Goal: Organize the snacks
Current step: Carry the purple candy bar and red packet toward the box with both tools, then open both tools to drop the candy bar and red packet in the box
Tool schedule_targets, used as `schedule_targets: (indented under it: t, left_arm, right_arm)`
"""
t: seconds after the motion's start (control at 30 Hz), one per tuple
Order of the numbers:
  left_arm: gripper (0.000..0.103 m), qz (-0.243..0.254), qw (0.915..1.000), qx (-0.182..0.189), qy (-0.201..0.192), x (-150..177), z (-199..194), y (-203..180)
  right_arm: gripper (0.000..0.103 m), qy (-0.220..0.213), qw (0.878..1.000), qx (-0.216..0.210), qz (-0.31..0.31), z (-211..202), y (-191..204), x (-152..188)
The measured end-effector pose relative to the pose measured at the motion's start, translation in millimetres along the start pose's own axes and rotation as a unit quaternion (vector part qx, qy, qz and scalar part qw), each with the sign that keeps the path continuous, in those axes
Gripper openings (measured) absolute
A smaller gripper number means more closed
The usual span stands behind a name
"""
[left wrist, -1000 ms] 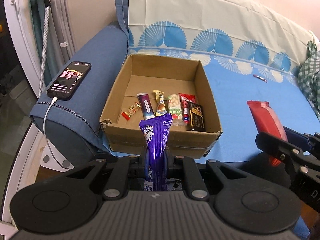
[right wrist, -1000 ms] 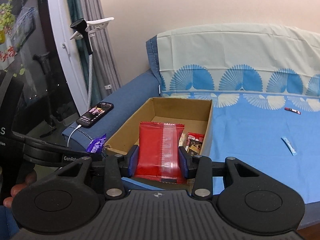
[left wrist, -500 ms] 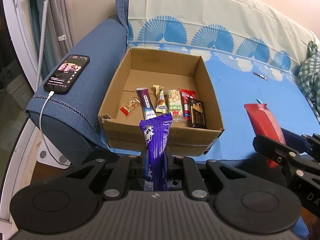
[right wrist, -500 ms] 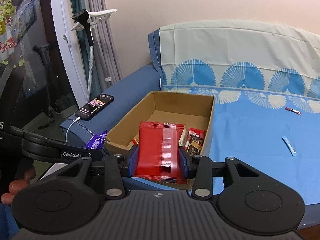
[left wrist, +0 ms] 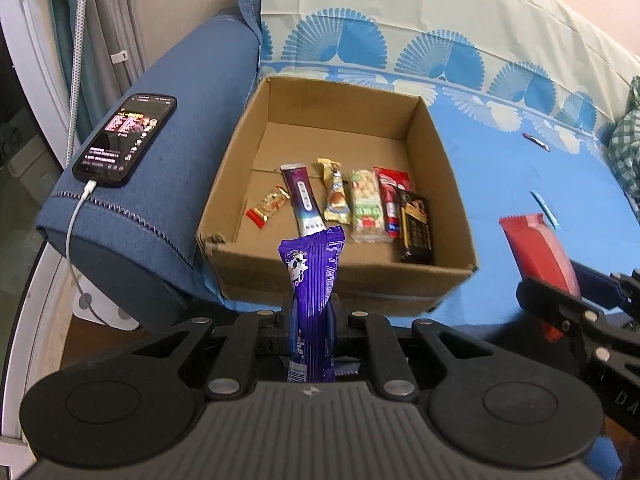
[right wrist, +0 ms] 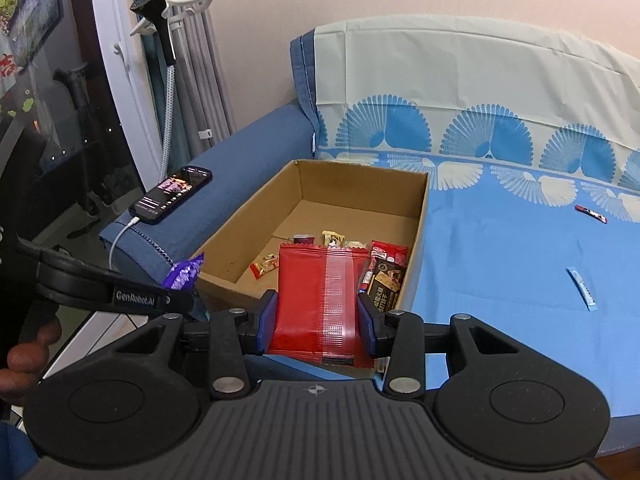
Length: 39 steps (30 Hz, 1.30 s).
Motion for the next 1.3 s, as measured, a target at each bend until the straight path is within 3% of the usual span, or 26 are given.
schedule_targets:
  t: [0.57,1.2,1.23,1.3]
  left_arm:
    - [0.015,-0.005,0.9992,-0.029,0.027,-96,88,13]
    - [0.016,0.015,0.9963,-0.055,0.064,-140,184,6]
    - [0.021,0.015,0.9963,-0.056,0.064,-140,188,5]
    - [0.057,0.014,0.9962,-0.057,0.065,-142,194,5]
  right_arm:
    - [0.044,0.036,0.999,0.005,0.023,108,-29,-48]
    - [0.045,0.073,0.996,0.018,0.045,209,-69,-61]
    - [0.045,0.076,0.996,0.019,0.048,212,-71,-61]
    - [0.050,0.078,0.995,0.022,0.054,217,-74,-61]
Point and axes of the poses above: each gripper's, at about its wrist camera, not at the fingertips, and z roughly the way its jaws point, y to its left, x to its underside, the point moved 3 cm from there along z, roughly the way its jaws point, and after that the axes turned 3 degrees about -x, right-handed, at the moved point
